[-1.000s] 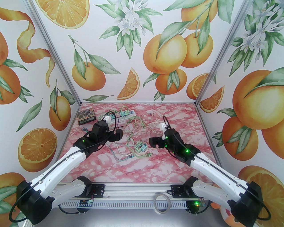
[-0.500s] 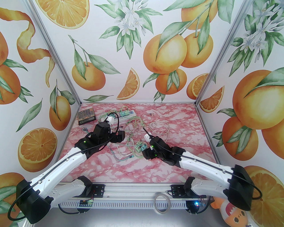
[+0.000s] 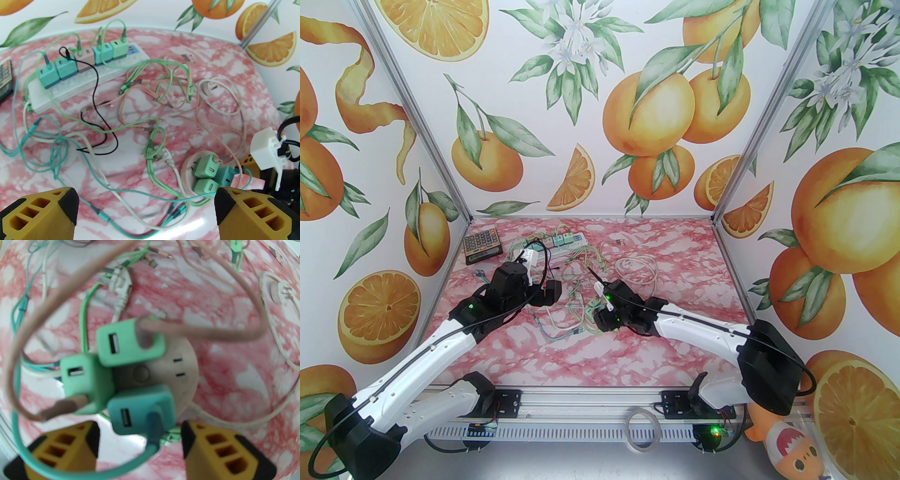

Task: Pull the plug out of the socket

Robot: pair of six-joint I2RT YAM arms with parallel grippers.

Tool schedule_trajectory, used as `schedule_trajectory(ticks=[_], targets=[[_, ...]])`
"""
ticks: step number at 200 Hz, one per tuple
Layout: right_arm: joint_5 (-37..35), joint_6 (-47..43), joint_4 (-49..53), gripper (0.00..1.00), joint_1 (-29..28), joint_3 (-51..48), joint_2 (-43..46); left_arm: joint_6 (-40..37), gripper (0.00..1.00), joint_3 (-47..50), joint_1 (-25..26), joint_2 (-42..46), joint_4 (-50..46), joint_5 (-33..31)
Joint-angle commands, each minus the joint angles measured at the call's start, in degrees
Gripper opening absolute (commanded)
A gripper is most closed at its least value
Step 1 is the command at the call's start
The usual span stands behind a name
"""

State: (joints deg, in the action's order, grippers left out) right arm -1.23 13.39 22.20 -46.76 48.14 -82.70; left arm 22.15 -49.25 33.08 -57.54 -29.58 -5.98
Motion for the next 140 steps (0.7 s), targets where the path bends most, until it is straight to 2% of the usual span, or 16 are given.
schedule_trajectory(ticks=[1, 58, 77, 129, 140], targets=[[1.8, -1.7, -1.0, 0.61, 0.5, 1.4, -1.6, -0.5, 1.00, 0.8, 0.3, 1.2, -1.4, 0.8], [1.7, -3.0, -1.5, 0.51, 0.5, 1.6, -2.8, -0.6, 1.00, 1.5, 1.1, 0.9, -1.3, 3.2], [1.8, -3.3, -1.9, 0.52, 0.6, 1.6, -3.2, -0.1, 1.00, 2.3, 2.2, 0.7, -1.0, 3.7], [1.6, -3.7, -2.5, 0.47, 0.5, 2.0, -4.2, 3.8, 0.99, 4.8, 8.9, 1.8, -0.5, 1.8], [1.7, -3.5, -2.7, 0.44, 0.5, 1.8, -4.4, 5.2, 0.95, 5.5, 10.4, 1.6, 0.3, 2.8]])
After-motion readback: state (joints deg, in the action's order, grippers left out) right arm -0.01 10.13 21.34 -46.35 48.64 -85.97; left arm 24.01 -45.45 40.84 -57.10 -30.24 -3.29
